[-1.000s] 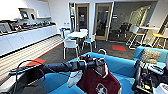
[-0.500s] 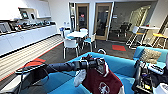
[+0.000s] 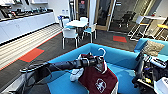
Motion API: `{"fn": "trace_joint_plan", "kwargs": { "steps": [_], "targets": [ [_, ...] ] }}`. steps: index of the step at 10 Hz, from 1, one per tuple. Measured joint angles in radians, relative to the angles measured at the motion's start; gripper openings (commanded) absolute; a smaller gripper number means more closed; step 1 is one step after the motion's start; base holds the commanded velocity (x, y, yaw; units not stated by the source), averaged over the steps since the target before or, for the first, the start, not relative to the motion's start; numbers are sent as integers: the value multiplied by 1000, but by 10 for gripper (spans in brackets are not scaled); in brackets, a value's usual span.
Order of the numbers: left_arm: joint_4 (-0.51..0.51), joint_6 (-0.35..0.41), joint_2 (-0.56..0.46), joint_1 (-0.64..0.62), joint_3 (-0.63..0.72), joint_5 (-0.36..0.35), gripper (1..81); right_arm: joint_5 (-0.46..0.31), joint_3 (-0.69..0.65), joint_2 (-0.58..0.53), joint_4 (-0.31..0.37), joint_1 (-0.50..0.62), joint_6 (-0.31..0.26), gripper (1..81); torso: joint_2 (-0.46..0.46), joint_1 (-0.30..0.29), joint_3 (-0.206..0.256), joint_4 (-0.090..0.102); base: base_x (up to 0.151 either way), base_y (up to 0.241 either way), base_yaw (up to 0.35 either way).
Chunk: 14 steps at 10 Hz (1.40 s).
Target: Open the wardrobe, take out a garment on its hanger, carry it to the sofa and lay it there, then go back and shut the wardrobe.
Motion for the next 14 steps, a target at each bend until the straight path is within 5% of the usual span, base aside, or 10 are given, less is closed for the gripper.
{"fn": "trace_joint_plan", "kwargs": {
  "steps": [4, 8, 14],
  "targets": [
    [1, 12, 75, -51, -105, -20, 10, 7, 0, 1, 2, 12, 0, 811, 1, 0, -80, 0, 0, 0, 0],
    [0, 8, 177, -69, -229, -11, 10, 7, 0, 1, 3, 14, 0, 811, 1, 0, -81, 0, 0, 0, 0],
    [14, 5, 146, -43, -356, -56, 10, 7, 0, 1, 3, 14, 0, 811, 1, 0, -81, 0, 0, 0, 0]
  ]
}}
